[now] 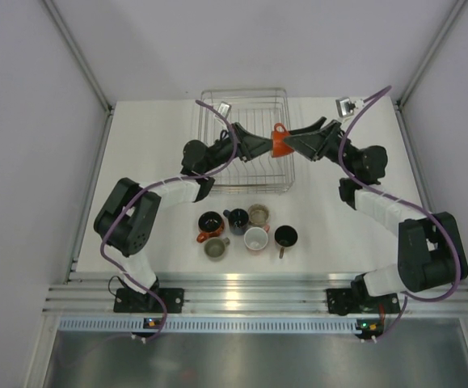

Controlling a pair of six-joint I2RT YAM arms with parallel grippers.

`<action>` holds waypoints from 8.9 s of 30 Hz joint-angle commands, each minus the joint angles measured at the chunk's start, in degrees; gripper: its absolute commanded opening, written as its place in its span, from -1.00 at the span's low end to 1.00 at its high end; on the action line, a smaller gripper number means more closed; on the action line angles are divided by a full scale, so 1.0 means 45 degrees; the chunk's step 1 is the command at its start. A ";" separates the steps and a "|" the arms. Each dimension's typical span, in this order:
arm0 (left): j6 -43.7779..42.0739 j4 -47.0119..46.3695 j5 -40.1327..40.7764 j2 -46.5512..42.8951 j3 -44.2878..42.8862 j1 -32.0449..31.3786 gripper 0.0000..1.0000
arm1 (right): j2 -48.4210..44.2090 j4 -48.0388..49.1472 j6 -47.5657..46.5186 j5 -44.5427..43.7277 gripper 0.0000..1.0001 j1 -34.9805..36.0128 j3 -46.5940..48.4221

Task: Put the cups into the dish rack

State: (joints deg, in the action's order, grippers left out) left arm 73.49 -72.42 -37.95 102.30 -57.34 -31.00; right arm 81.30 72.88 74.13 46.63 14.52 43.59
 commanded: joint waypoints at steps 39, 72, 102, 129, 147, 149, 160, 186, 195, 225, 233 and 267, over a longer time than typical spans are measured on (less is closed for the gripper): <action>-0.0063 -0.3144 0.1188 -0.0312 0.0730 0.0366 -0.36 | -0.0274 0.3042 -0.2274 -0.0753 -1.00 0.0054 -0.0606; -1.0236 1.3475 0.5777 -0.3299 -0.2159 0.3550 -0.33 | 0.9524 -2.1089 -1.3542 -0.7525 -1.00 0.1596 1.7819; -1.1332 1.5469 0.6950 -0.3847 -0.2160 0.3589 -0.03 | 1.3945 -2.5102 -1.4754 -1.1592 -1.00 0.2554 2.1250; -1.1898 1.6035 0.7868 -0.4901 -0.2433 0.3589 0.05 | 0.9749 -2.1314 -1.5339 -1.0460 0.99 0.2944 1.8282; -1.1313 1.5939 0.8025 -0.7615 0.0337 0.3550 0.05 | 0.1137 -1.9595 -1.5263 -1.1105 0.99 0.2964 1.1470; -1.1254 1.5646 0.7887 -0.8005 0.1352 0.3492 0.05 | -0.0089 -1.9322 -1.5223 -1.1201 0.99 0.2983 1.0005; -1.0903 1.6601 0.9723 -1.1657 0.5590 0.1480 0.04 | -0.4040 -1.9516 -1.5438 -1.2960 0.99 0.2788 0.5139; -0.9556 1.8730 1.1091 -1.0528 0.7255 -0.0610 0.01 | -0.6679 -1.8931 -1.4461 -1.3019 0.99 0.1851 0.1641; -0.9613 1.8731 1.1169 -0.8360 0.6611 -0.0786 -0.43 | -0.6777 -1.8813 -1.4363 -1.2804 0.99 0.1538 0.1231; -0.9908 1.5104 0.7645 -1.0003 0.1124 -0.0142 -1.00 | -0.5255 -0.7788 -0.9876 -0.2165 0.99 -0.0806 -0.2108; -0.6399 0.9205 0.1234 -0.6525 -0.0048 0.0132 -1.00 | -0.3419 0.0069 -0.5400 0.0398 0.99 -0.0630 -0.2305; -0.1762 0.4219 -0.0140 -0.3848 -0.0343 -0.0083 -1.00 | -0.1661 -0.0493 -0.6863 0.0516 0.99 0.1889 0.0195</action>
State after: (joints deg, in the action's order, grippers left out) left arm 64.73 -46.76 -39.16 85.43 -56.27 -30.92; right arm 72.99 68.95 45.06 48.75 21.65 41.28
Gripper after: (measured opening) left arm 0.195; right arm 0.993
